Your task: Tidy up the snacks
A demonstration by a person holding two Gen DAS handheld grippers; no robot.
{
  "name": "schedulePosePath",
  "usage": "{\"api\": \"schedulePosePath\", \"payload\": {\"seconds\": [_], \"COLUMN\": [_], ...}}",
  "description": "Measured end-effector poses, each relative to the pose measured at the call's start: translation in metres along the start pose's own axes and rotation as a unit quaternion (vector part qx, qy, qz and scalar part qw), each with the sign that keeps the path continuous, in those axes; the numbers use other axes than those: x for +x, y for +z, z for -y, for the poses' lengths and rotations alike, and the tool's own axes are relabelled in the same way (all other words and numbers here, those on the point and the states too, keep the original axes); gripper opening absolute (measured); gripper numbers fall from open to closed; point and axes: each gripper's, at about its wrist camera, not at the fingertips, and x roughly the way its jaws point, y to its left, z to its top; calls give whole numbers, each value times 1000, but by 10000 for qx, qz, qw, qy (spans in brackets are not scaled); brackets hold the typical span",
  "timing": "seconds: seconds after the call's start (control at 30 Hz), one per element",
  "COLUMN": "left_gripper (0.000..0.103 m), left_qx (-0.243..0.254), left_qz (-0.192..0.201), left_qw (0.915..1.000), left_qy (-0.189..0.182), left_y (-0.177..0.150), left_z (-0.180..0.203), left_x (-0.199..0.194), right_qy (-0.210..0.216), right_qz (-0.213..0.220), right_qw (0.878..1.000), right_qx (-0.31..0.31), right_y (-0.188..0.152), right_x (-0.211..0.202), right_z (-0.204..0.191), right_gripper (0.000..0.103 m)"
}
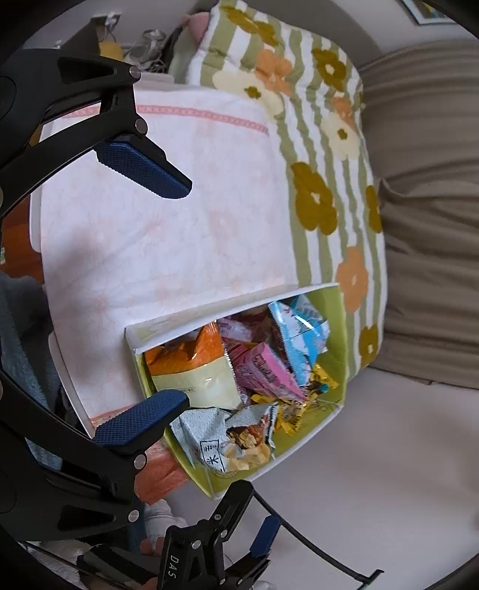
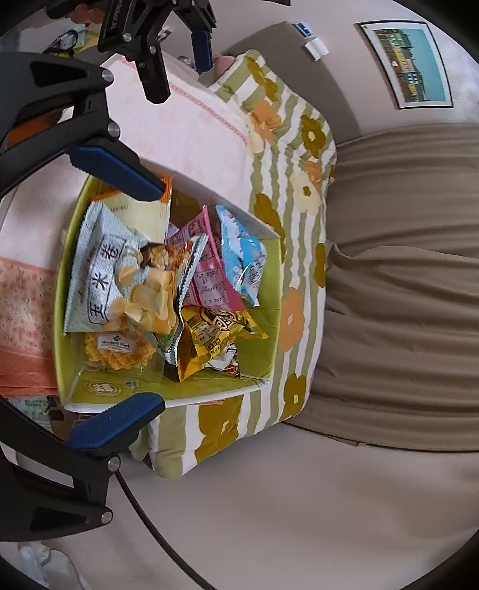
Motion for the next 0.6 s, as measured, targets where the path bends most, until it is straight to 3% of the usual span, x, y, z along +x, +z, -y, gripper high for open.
{"api": "schedulePosePath", "payload": {"seconds": [0.2,0.4,0.6], "left_gripper": [102,103,103], "left_qx": [-127,-259,-260], "left_qz": [528,1306,1637], "left_qw": [9983,9898,9831], "left_qy": [189,512,779], "left_y": [3,-11,-27], "left_z": [-11,-23,-32], "left_x": [-52,-120,-155], "right_qy": [37,13,-126], "right_qz": [405,844,1125], "right_qw": [9989,9951,9921], "right_qx": [235,523,540], "right_y": [13,15,7], "right_x": [-48,-97,-126], "right_z": [-15,-34,-57], "right_gripper": [103,103,103]}}
